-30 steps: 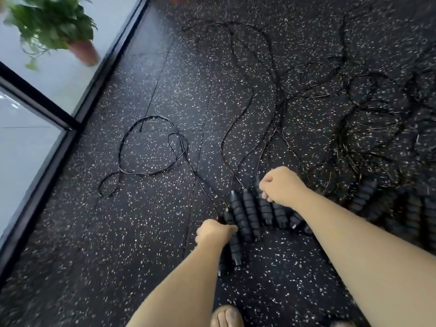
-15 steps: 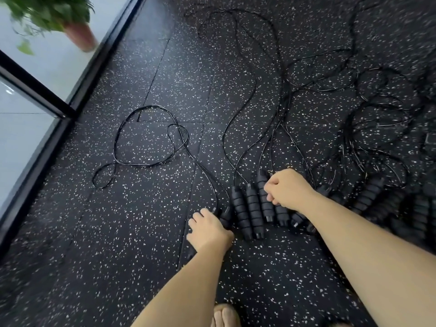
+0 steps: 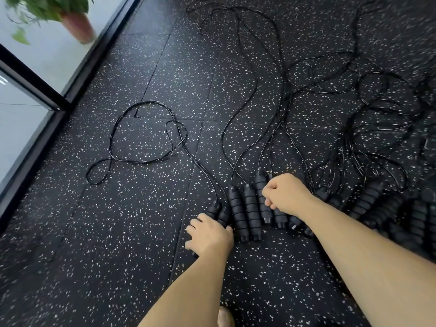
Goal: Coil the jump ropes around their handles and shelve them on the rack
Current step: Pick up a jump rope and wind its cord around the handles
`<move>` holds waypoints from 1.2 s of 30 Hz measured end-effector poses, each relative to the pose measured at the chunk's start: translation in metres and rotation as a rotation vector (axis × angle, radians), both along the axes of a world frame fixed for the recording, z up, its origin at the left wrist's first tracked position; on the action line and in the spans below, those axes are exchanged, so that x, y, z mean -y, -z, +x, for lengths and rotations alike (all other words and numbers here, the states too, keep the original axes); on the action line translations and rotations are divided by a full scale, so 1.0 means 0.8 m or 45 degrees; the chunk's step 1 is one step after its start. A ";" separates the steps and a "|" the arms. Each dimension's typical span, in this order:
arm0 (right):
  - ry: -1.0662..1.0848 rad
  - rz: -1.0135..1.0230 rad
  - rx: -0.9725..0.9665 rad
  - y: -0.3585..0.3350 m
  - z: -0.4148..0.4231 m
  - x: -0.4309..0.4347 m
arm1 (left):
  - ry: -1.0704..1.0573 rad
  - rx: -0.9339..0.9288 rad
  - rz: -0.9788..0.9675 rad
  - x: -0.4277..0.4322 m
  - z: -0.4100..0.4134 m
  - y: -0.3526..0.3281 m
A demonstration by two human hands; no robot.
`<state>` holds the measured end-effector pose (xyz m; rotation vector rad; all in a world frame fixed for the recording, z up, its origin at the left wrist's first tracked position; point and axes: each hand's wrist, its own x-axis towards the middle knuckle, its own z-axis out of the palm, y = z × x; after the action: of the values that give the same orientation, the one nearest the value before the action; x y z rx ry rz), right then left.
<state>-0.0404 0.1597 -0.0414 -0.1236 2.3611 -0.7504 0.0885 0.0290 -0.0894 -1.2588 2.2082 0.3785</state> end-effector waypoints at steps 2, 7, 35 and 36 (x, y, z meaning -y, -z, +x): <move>-0.008 0.013 -0.004 -0.003 0.000 -0.001 | 0.135 0.031 -0.074 0.002 0.003 0.001; -0.015 -0.018 0.023 -0.018 -0.002 0.001 | 0.385 0.067 -0.159 0.018 0.010 -0.009; -0.084 -0.199 -0.490 -0.445 0.145 -0.010 | 0.736 -0.219 0.113 0.038 0.023 -0.602; -0.079 -0.211 -0.534 -0.459 0.154 -0.006 | 0.731 -0.241 0.137 0.033 0.028 -0.620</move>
<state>0.0826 0.1646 0.3262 -0.4623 2.6660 -0.9651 0.1106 0.0028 0.4068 -0.5073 2.5433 0.3868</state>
